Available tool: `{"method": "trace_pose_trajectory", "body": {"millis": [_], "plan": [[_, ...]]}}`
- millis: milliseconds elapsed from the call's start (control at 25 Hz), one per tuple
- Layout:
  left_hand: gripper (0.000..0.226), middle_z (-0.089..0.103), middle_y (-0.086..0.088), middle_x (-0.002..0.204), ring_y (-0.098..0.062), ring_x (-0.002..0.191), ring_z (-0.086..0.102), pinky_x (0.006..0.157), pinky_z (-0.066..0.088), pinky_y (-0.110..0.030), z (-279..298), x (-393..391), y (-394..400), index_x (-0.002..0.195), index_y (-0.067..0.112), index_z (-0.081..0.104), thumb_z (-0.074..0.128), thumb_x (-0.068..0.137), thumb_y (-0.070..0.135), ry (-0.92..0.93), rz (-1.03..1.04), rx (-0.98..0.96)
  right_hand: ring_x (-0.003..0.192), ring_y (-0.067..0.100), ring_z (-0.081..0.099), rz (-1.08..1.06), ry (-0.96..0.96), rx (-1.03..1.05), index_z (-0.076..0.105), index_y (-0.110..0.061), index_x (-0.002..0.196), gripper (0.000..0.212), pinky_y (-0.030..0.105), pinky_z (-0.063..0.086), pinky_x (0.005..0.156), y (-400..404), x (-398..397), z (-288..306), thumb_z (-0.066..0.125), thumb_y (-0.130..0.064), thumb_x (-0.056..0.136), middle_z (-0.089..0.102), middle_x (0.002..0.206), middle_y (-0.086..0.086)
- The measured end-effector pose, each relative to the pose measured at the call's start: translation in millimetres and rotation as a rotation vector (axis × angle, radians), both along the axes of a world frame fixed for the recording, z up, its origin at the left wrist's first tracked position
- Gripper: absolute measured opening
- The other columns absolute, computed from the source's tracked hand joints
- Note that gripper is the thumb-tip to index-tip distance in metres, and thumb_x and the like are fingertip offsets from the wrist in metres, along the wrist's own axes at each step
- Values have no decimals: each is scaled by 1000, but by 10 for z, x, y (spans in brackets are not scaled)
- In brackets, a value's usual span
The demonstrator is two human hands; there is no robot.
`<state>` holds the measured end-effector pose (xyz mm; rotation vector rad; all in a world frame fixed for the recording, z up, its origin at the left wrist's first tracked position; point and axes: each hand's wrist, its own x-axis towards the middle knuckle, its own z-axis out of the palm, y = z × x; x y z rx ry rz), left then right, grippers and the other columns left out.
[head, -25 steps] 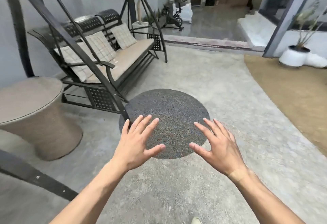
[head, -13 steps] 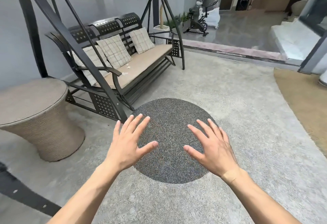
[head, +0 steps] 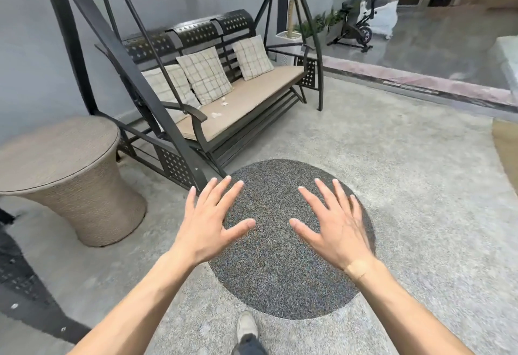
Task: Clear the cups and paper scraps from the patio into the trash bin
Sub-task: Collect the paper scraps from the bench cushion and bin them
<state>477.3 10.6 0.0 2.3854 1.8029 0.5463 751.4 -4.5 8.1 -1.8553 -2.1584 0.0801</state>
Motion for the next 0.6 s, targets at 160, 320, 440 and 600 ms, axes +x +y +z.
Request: {"method": "trace_pose_trajectory", "body": {"millis": [160, 320, 440, 600], "plan": [[82, 5, 13, 163, -6, 148, -9, 119, -10, -49, -71, -10, 643, 149, 52, 3, 21, 78, 90, 0, 12, -12, 148, 20, -10, 14, -18, -6, 15, -48, 147, 74, 57, 5, 117, 618, -13, -22, 21, -82, 81, 9, 162, -5], [81, 7, 10, 163, -13, 150, -4, 120, -6, -52, -73, 2, 1480, 148, 55, 1, 22, 78, 90, -30, 17, -19, 148, 19, -11, 1, -46, -9, 11, -49, 147, 75, 58, 6, 117, 1419, -3, 71, 19, -83, 81, 7, 162, -7], [79, 7, 11, 163, -11, 150, -5, 119, -4, -54, -101, -8, 2042, 146, 57, -2, 22, 78, 90, -41, 4, 0, 148, 18, -12, -20, -63, -22, 10, -50, 147, 74, 57, 6, 117, 1961, -11, 103, 20, -83, 81, 6, 162, -7], [83, 6, 10, 163, -12, 150, -5, 119, -4, -53, -98, -66, 2663, 150, 51, 2, 20, 78, 90, -25, 21, -1, 147, 18, -14, 13, -110, -32, 10, -49, 147, 73, 57, 3, 117, 2616, -66, 128, 20, -81, 82, 5, 162, -6]]}}
